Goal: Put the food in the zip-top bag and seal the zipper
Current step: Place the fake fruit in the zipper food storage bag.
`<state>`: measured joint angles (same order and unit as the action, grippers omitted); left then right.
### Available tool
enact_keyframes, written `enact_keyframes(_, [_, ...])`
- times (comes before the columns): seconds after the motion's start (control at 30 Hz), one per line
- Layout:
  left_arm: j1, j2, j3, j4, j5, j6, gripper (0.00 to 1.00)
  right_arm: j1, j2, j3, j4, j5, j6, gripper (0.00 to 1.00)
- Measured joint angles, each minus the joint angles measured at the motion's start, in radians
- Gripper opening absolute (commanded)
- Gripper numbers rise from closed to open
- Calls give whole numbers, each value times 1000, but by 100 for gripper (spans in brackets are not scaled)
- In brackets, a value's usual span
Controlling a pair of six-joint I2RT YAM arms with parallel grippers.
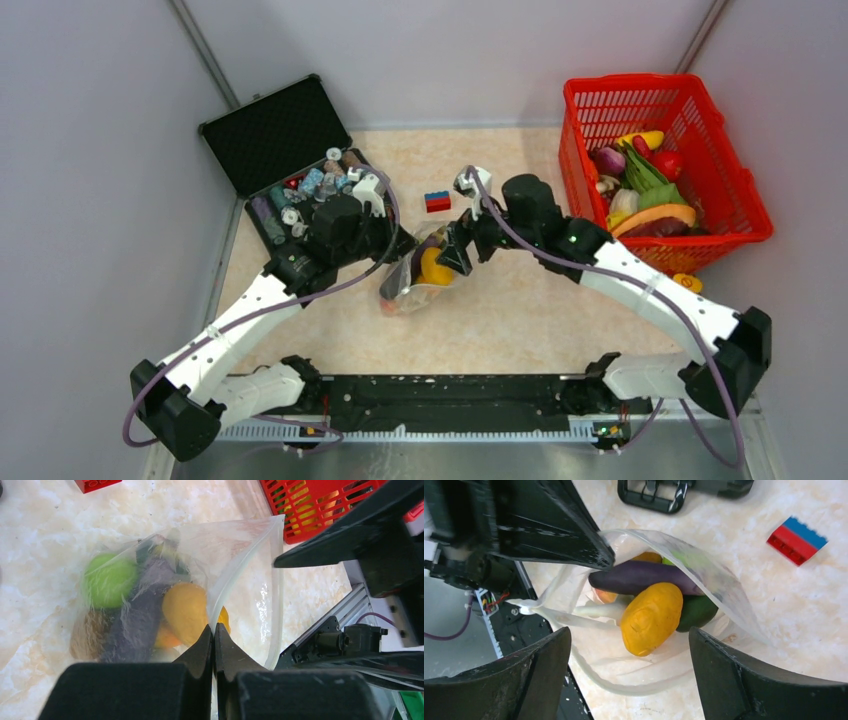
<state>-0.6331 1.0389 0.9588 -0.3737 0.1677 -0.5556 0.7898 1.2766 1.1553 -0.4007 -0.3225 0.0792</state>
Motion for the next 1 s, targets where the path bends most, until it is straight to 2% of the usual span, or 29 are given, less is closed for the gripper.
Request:
enact_keyframes(0.2, [0,0,0,0,0,0,0,0,-106,-19,59,46,7,82])
enact_keyframes(0.27, [0,0,0,0,0,0,0,0,-133,-45,93,97,16,74])
enact_keyframes(0.47, [0,0,0,0,0,-1,0,0,-214,-127,132,328,62,67])
enact_keyframes(0.8, [0,0,0,0,1,-11,0,-1,-35,-88,91,410,86,54])
enact_keyframes(1.0, [0,0,0,-1,1,-12,0,-4,11,-87,84,427,109,47])
